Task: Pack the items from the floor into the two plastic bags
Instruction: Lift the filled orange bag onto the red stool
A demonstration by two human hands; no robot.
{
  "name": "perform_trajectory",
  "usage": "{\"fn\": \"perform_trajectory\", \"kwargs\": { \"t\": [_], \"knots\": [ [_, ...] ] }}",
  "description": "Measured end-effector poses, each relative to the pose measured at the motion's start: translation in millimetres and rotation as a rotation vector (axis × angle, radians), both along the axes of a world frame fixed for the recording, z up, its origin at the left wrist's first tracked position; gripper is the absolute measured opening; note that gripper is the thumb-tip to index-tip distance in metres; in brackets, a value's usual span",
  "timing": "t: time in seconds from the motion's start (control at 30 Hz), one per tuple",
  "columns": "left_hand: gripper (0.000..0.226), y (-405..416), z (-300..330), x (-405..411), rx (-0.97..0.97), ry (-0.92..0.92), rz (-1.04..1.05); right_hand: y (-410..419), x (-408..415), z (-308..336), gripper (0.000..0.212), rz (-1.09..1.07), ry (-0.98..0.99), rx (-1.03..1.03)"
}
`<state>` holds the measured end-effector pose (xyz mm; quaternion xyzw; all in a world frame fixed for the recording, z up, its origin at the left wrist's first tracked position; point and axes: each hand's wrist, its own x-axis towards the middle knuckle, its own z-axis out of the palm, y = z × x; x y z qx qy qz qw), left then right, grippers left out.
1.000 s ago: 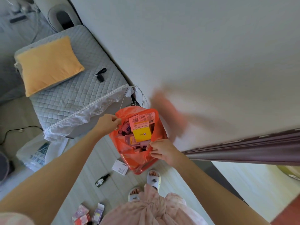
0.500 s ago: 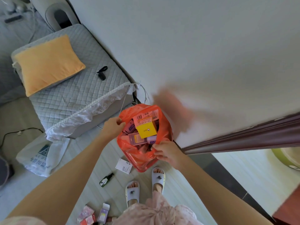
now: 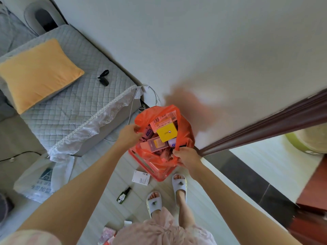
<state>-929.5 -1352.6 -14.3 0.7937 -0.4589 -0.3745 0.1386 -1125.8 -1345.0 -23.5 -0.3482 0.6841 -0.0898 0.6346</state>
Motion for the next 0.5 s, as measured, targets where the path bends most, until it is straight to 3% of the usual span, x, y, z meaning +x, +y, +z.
{"fn": "perform_trajectory", "kwargs": {
  "t": [0.1, 0.23, 0.33, 0.5],
  "knots": [
    [0.036, 1.4, -2.0, 1.2, 0.000, -0.011, -0.020, 7.1, 2.9, 3.7, 0.011, -0.027, -0.013, -0.020],
    [0.038, 2.1, -4.3, -0.4, 0.007, 0.032, -0.007, 9.2, 2.7, 3.1, 0.032, -0.043, -0.009, -0.053],
    [0.037, 8.4, -7.3, -2.8, -0.025, 0.071, 0.012, 10.4, 4.1, 3.6, 0.016, -0.043, -0.003, -0.060],
    [0.035, 27.4, -15.5, -8.0, -0.036, 0.135, -0.041, 16.6, 5.1, 9.3, 0.028, 0.022, 0.049, -0.120]
  ]
}}
